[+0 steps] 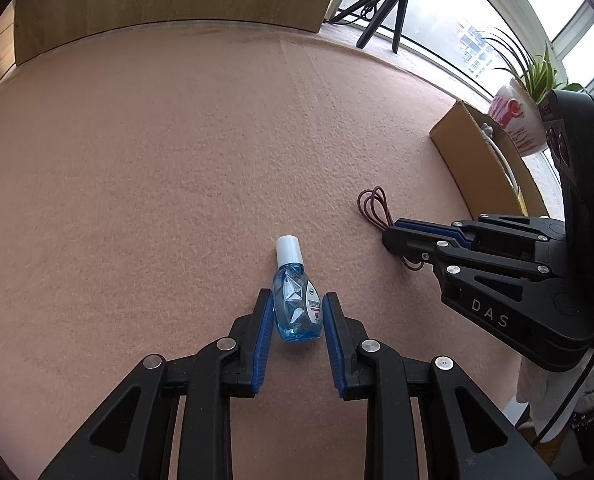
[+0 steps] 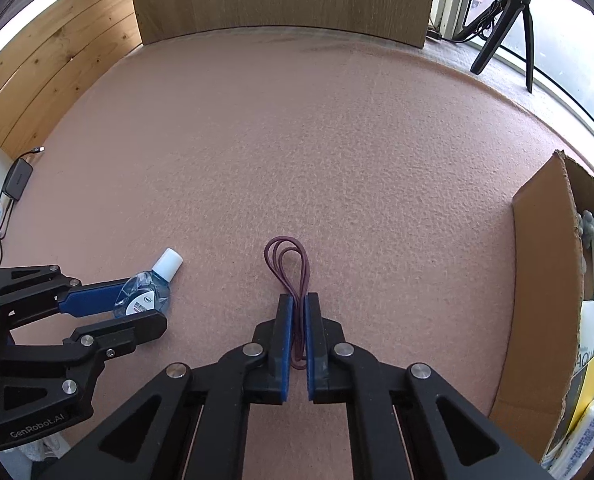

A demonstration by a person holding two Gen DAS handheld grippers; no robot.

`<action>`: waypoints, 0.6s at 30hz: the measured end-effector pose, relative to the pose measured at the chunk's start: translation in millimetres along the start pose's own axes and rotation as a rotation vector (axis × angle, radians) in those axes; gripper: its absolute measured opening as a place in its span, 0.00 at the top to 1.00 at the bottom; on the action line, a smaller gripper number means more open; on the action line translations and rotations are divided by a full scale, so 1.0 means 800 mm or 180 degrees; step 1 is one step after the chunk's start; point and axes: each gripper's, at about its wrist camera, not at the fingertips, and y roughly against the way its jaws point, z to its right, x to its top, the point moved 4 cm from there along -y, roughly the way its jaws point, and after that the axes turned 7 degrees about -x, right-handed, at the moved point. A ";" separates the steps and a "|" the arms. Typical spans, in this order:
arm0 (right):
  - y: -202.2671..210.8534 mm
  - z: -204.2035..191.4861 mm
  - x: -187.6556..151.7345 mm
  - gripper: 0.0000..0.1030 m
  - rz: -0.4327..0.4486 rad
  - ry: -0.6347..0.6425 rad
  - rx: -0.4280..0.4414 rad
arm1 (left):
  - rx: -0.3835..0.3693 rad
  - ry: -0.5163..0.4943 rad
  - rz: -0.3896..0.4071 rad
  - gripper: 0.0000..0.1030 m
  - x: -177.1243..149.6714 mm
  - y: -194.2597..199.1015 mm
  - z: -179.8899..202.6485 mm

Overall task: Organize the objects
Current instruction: 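Grasp the dark red rubber band with the right gripper while the left holds the bottle, then carry the bottle and rubber band over the box and open both grippers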

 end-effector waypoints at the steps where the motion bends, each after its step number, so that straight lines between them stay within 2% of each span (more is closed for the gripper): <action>1: 0.001 0.001 -0.002 0.95 0.0001 -0.0011 0.0012 | -0.0004 0.0016 0.0008 0.74 0.000 0.000 -0.001; 9: 0.024 0.021 -0.021 0.95 0.0076 -0.0342 0.0210 | -0.0022 0.0097 0.0047 0.75 0.010 0.001 -0.002; 18: 0.086 0.074 -0.043 0.95 0.0387 -0.0861 0.0332 | -0.0116 -0.0021 0.0176 0.75 0.039 0.017 0.028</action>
